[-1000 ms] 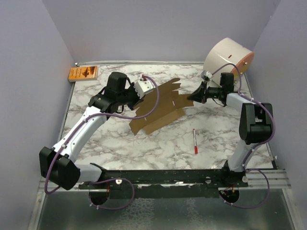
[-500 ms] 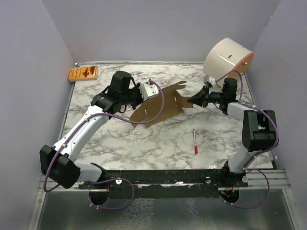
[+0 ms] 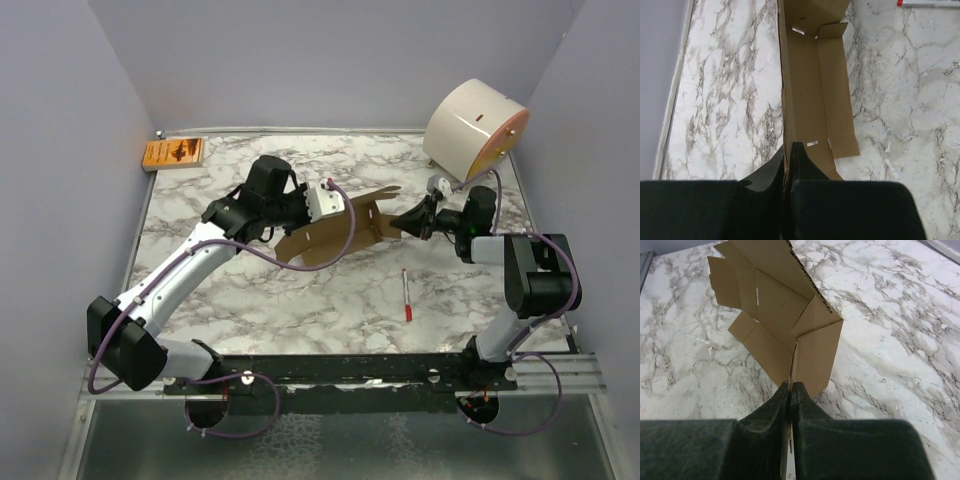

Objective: Fold the paper box

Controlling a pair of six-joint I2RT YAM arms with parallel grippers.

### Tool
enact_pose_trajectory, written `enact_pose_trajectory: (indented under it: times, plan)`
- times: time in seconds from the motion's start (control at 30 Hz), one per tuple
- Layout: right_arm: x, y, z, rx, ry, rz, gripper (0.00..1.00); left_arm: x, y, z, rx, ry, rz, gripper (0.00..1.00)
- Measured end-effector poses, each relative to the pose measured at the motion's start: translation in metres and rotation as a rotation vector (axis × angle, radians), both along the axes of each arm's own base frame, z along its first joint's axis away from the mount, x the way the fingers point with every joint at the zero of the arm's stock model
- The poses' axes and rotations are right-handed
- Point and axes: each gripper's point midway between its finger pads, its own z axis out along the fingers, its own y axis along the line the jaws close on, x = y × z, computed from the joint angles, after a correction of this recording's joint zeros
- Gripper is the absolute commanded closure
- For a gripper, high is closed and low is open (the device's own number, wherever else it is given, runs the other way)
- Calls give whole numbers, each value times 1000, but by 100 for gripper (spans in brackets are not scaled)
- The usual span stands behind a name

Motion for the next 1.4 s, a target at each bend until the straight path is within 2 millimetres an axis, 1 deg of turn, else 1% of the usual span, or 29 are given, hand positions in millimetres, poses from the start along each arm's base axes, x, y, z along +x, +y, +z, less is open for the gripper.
enact_pose_trajectory:
  times: [0.13,0.47,0.6,0.7,1.0,1.4]
  plan:
    - [-1,0,1,5,-5,-4,91,-2,-2,-1,2,1,-5,100]
    - [-2,-3,6,-52,-71,-6,91,-5,-3,-2,2,-3,-9,100]
    - [-2,-6,2,-99,-108,-8,90,-6,-3,-4,1,2,-8,100]
    - [-3,-8,-5,-130,-121,-7,88,-6,-3,-5,1,8,-7,100]
    - [-8,-12,-21,-190,-120,-2,84,-9,-5,-10,-2,22,-7,100]
    - [-10,-14,-28,-216,-115,-5,81,-13,-9,-12,-6,27,-16,100]
